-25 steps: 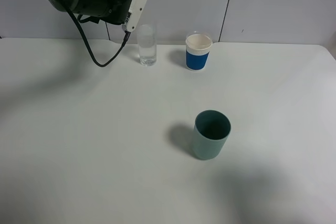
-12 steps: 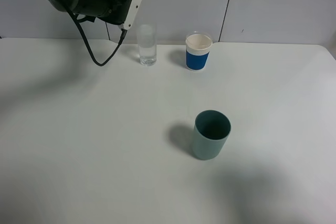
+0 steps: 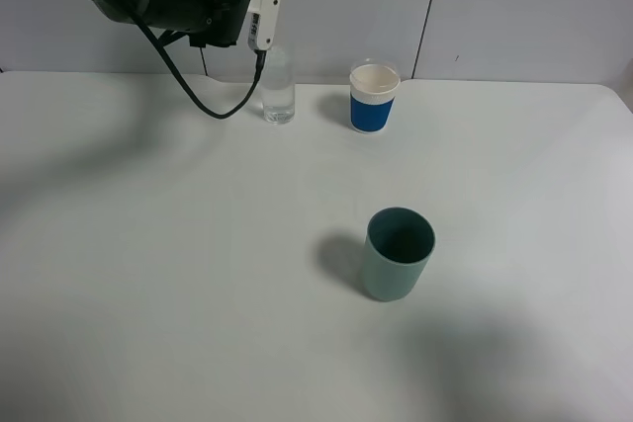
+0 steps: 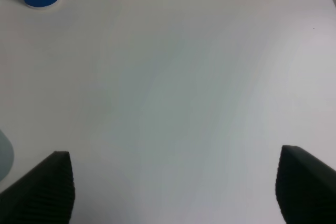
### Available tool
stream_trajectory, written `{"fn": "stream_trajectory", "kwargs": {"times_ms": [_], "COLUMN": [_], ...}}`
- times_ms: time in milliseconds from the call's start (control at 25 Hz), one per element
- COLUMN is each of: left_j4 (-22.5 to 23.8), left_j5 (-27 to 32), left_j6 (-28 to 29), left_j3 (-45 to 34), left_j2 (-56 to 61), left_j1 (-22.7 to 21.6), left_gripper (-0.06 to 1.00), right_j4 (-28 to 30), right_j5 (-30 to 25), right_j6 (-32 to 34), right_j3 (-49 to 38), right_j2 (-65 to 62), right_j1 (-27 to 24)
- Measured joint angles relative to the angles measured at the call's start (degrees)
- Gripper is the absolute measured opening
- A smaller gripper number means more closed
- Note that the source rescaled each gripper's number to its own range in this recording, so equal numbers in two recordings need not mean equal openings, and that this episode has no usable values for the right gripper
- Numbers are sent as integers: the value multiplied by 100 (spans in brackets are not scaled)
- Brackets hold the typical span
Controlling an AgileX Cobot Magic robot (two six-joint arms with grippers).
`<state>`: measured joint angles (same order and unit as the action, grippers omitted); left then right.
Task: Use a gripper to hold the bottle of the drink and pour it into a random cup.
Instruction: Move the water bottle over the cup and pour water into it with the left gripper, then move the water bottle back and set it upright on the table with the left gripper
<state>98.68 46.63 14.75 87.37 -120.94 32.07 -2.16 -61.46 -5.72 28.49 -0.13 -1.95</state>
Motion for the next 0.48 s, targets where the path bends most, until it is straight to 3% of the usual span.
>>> {"fn": "stream_trajectory", "kwargs": {"times_ms": [240, 480], "left_j4": [-1139, -2425], "left_j5": [-656, -1407], "left_j6": [796, 1273], "left_j3": [0, -62], "left_j2": [250, 1062], "left_j1": [-83, -433], "left_gripper": [3, 3], "right_j4": [0, 0], "right_j5": [0, 0], "right_j6": [0, 0], "right_j3": [0, 0], "right_j2": [0, 0], "right_j1": [0, 0]}}
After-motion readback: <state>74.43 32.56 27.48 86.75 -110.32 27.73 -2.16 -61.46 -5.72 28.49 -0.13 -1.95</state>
